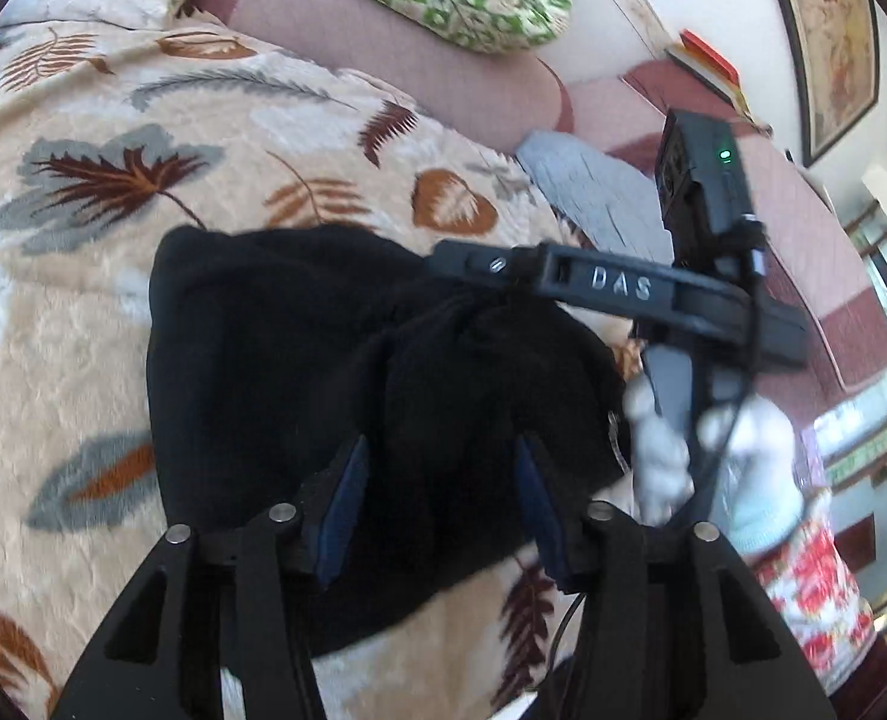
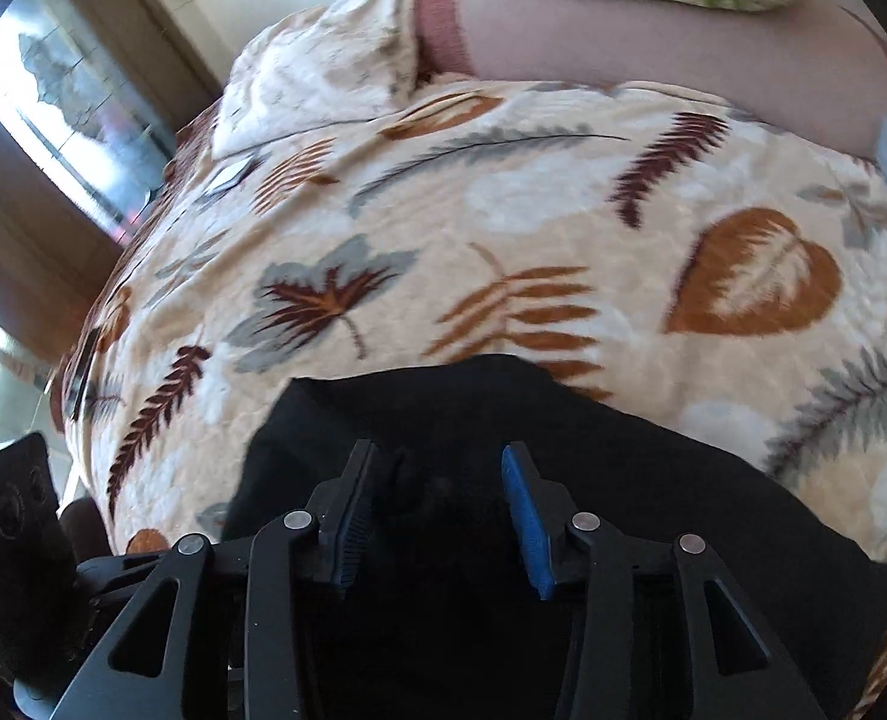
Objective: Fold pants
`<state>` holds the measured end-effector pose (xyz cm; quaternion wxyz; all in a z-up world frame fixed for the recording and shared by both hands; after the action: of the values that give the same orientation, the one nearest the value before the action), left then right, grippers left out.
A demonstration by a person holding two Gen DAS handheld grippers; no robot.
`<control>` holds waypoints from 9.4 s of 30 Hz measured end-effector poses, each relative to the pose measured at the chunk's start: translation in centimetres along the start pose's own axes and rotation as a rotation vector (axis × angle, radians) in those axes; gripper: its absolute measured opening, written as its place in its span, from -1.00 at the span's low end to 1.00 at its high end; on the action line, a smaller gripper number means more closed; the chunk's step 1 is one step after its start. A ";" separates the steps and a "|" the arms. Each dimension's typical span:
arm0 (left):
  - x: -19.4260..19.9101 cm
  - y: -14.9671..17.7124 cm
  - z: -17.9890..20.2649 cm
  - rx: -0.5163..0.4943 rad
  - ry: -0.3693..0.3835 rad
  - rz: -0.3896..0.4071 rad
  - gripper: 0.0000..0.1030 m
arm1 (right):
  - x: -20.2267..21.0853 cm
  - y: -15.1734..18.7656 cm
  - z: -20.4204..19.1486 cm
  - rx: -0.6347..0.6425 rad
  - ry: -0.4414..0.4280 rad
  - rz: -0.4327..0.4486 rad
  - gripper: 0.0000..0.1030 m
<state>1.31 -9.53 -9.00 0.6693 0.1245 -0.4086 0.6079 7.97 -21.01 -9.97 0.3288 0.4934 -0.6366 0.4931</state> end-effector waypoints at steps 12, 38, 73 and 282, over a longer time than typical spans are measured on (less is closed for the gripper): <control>3.9 0.7 -5.6 0.128 -0.138 0.058 0.10 | 7.0 1.6 -1.6 -0.063 -0.078 0.160 -0.08; 0.5 3.2 -5.1 -0.002 -0.225 0.022 0.18 | -4.7 0.9 -2.2 -0.142 0.109 0.001 -0.37; -1.1 -4.6 4.8 -0.330 -0.167 -0.058 0.32 | 11.7 17.7 16.8 -0.580 0.020 0.235 0.24; 0.7 -16.4 -10.5 0.154 -0.157 -0.009 0.18 | 1.0 -0.6 -6.0 -0.097 -0.195 0.216 0.02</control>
<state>20.45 -5.88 -9.77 0.6263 0.2248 -0.4112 0.6230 7.84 -15.63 -7.08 0.2338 0.4513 -0.7379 0.4440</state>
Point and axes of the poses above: each gripper's, at about its wrist camera, not at the fingertips, and x roughly against the way its jaws point, z to its right, y to its underside, the point moved 8 cm from there along -x, roughly the way its jaws point, and after that the axes turned 7 degrees about -z, right-handed, at the moved point
